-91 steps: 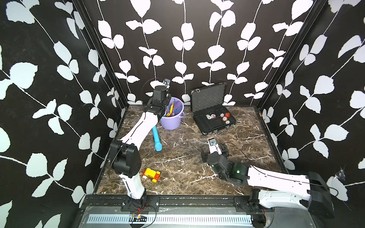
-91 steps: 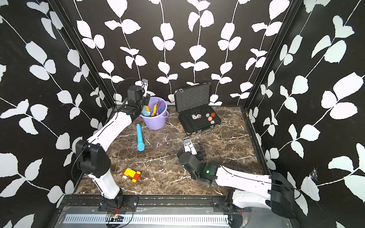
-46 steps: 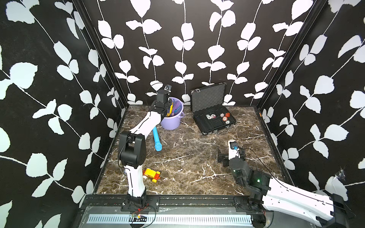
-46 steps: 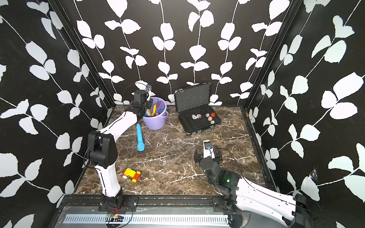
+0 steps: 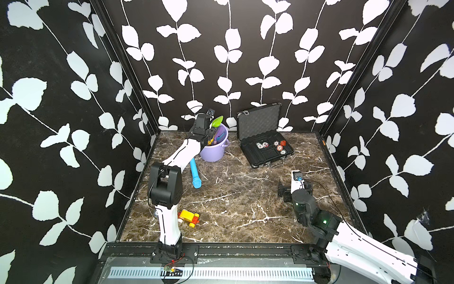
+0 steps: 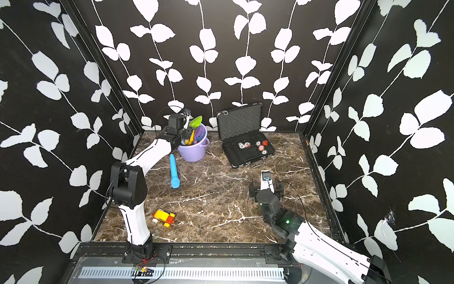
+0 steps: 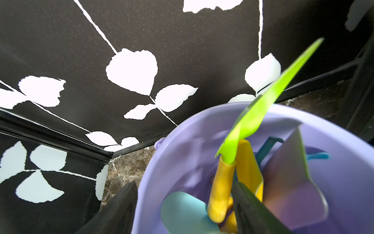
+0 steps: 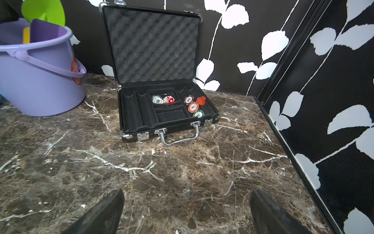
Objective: Organize the gardening tools
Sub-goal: Place the gardening tool in the container.
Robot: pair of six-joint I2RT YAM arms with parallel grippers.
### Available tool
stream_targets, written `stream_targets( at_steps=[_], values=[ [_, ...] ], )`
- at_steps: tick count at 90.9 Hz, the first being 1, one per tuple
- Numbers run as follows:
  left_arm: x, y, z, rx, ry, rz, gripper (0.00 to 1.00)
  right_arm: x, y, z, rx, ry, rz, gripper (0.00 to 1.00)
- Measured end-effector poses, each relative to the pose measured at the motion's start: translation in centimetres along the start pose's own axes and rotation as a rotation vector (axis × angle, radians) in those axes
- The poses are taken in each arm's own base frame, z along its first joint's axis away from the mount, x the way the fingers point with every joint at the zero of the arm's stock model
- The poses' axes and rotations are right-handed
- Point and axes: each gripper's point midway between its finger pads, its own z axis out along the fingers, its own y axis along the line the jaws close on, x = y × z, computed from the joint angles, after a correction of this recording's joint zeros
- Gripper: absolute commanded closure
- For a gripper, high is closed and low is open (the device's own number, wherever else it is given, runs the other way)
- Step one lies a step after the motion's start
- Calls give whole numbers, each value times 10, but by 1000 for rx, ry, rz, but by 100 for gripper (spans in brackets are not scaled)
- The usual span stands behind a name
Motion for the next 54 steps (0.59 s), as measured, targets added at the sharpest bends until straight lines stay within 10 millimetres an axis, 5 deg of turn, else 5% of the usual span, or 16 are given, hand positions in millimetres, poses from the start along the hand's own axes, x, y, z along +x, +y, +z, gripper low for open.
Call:
stream_targets(
  at_steps=[33, 54],
  values=[
    [-40, 51, -79, -74, -112, -101, 1, -4, 3, 18, 3, 49, -54, 1],
    [2, 81, -138, -120, -114, -265, 1, -24, 3, 24, 6, 6, -140, 1]
  ],
)
